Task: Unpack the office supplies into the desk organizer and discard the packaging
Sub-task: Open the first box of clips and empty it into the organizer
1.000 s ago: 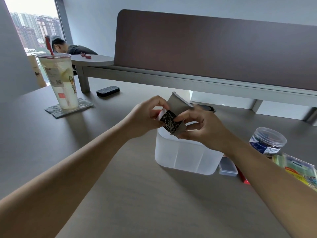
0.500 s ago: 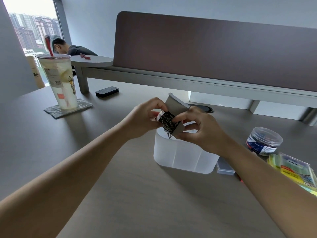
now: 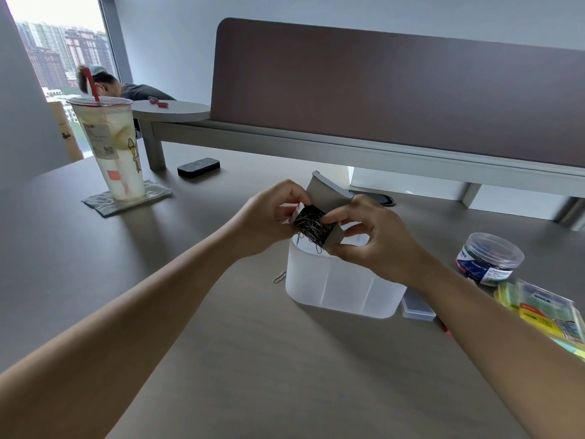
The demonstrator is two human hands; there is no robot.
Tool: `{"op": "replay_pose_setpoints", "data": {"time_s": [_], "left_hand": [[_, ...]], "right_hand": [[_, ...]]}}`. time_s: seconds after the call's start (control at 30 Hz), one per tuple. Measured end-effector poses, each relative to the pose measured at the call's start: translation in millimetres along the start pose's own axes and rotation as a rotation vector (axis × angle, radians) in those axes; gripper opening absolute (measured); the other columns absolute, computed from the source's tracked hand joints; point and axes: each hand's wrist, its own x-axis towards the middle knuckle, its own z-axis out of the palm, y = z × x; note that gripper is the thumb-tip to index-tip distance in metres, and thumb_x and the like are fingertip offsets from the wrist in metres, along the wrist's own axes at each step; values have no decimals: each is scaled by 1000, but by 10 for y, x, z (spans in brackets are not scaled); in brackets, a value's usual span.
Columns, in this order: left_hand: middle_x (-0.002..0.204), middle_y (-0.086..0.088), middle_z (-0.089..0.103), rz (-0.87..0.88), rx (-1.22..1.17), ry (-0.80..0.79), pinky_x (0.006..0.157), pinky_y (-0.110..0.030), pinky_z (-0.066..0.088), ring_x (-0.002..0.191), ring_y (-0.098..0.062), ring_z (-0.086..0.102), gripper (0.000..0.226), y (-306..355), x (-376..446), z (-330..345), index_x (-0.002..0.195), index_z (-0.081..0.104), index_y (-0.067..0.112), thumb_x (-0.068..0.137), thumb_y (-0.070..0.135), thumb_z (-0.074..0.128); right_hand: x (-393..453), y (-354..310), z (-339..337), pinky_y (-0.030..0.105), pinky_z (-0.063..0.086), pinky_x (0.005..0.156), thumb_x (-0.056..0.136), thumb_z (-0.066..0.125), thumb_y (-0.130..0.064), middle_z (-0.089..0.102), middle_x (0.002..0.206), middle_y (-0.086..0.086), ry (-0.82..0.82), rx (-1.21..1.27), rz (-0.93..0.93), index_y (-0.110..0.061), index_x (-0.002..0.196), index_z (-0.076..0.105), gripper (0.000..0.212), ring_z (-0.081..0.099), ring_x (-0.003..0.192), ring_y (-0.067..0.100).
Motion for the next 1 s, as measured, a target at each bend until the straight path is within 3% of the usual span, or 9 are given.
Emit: {"op": "replay_pose_setpoints", "data": {"time_s": [0.2, 0.63, 0.77, 1.0], "left_hand": [[87, 5, 54, -22, -43, -3, 66, -7, 45, 72, 8, 61, 44, 21, -30, 0, 80, 49, 20, 73, -23, 52], [89, 4, 56, -72, -118, 8, 58, -7, 45, 69, 8, 63, 43, 87, -64, 18, 81, 47, 17, 74, -26, 47], [91, 1, 56, -79, -138, 8, 57, -7, 45, 69, 8, 63, 45, 100, -74, 30, 83, 47, 15, 73, -29, 44], [89, -2, 59, -117, -146, 3, 55, -8, 45, 66, 6, 63, 53, 87, -56, -11, 84, 47, 16, 70, -34, 36]], "right_hand": [[4, 21, 10, 8, 44, 77, 69, 71, -2, 43, 86, -24, 14, 8, -15, -32, 94, 56, 41, 50, 81, -11], [-8, -23, 19, 6, 44, 75, 71, 68, 1, 42, 87, -23, 17, 12, -14, -28, 95, 57, 39, 53, 81, 2], [-14, -30, 19, 8, 45, 77, 72, 67, -1, 43, 87, -22, 19, -1, -15, -17, 102, 63, 34, 54, 83, 3], [-10, -27, 29, 1, 41, 75, 73, 67, -2, 44, 86, -25, 33, -22, -22, -14, 106, 63, 36, 53, 82, -6]]}}
